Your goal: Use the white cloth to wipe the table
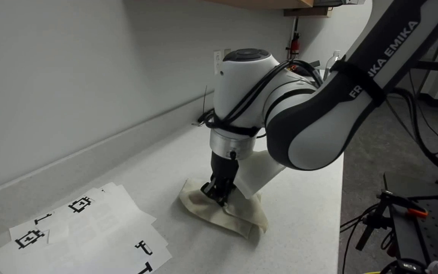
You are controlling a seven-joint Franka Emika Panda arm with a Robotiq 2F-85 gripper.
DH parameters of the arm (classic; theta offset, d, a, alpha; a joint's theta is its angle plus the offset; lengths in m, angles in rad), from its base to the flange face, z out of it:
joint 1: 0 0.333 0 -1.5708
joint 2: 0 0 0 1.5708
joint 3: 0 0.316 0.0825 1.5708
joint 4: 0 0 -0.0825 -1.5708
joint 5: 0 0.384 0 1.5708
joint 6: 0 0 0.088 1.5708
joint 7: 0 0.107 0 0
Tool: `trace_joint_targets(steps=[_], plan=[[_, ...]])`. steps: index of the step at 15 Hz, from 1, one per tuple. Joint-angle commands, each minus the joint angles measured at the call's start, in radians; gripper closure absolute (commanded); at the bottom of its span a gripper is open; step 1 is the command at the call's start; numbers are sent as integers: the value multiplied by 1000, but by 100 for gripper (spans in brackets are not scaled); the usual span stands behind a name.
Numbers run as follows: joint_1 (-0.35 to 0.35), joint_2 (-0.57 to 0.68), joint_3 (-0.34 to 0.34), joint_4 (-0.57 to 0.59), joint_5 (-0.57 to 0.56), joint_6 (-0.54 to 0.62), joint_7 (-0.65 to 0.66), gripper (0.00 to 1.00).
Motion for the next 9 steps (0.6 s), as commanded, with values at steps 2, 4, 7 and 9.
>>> trace_joint_targets(steps=[2,4,7,9], plan=[[19,41,44,33,42,-28,-87,99],[23,38,32,32,37,-27,-91,99],[23,25,-6,20,21,-19,-74,99],[18,10,-45,5,10,-9,-56,99]])
